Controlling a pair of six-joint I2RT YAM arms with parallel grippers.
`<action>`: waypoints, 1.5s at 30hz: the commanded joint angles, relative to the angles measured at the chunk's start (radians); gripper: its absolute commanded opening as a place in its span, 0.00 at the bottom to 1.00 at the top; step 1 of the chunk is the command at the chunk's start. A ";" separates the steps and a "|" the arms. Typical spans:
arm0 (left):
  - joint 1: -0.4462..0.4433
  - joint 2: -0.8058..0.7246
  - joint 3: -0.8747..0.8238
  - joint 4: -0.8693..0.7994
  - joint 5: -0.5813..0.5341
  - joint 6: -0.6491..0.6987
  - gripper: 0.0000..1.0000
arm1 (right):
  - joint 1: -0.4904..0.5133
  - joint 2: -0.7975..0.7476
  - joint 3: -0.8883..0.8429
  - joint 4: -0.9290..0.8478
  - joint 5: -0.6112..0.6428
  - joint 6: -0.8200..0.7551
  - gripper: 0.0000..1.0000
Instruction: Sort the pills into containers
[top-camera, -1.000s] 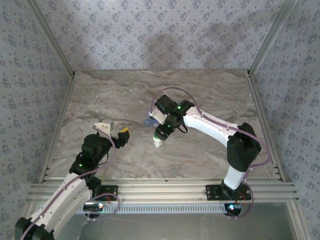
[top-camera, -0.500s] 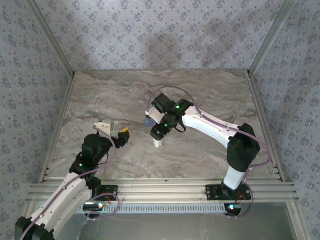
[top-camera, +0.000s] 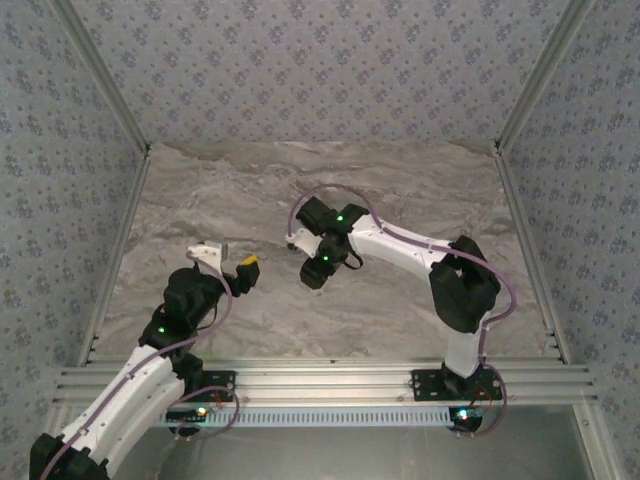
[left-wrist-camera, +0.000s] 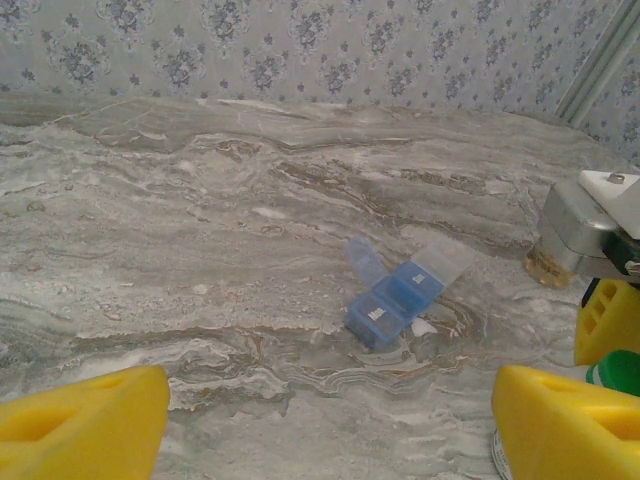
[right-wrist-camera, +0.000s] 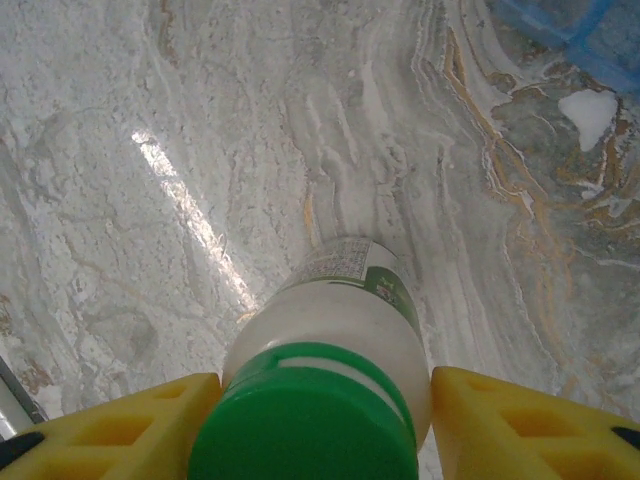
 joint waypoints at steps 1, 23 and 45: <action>0.003 0.007 0.002 0.010 0.009 0.011 0.84 | -0.008 0.014 -0.013 -0.013 -0.042 -0.077 0.54; 0.003 0.062 0.001 0.034 0.025 0.017 0.84 | -0.037 -0.020 0.067 -0.105 -0.113 -0.283 0.42; 0.003 0.132 -0.038 0.182 0.151 0.055 0.85 | -0.109 -0.085 0.134 -0.129 -0.120 -0.359 0.42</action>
